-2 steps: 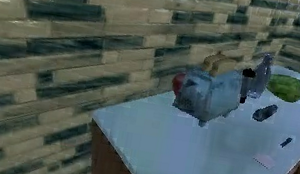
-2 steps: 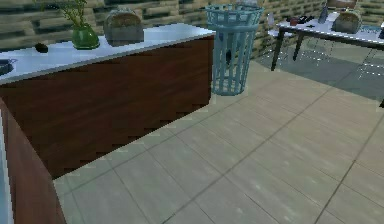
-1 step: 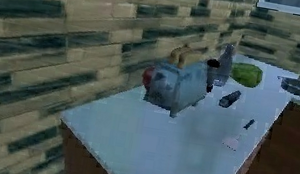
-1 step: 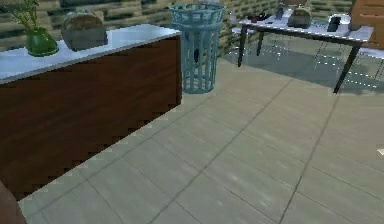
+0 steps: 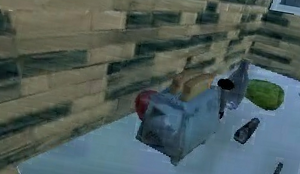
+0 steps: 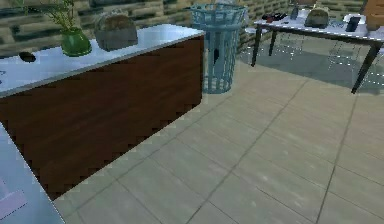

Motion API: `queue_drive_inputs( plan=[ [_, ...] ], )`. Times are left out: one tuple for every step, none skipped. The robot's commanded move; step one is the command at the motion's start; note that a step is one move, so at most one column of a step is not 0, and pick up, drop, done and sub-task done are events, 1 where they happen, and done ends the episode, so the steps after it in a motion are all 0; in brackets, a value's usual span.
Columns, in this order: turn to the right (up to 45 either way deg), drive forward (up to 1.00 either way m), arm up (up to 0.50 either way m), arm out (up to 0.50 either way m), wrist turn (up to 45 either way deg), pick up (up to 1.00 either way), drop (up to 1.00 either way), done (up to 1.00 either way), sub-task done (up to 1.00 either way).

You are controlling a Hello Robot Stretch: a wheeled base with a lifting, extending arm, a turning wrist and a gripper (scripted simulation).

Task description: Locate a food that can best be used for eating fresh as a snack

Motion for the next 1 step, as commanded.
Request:
queue_drive_inputs(
  plan=[
    [0.0, 0.0, 0.0, 0.0, 0.0, 0.0, 0.0, 1.0, 0.0]
  ],
)
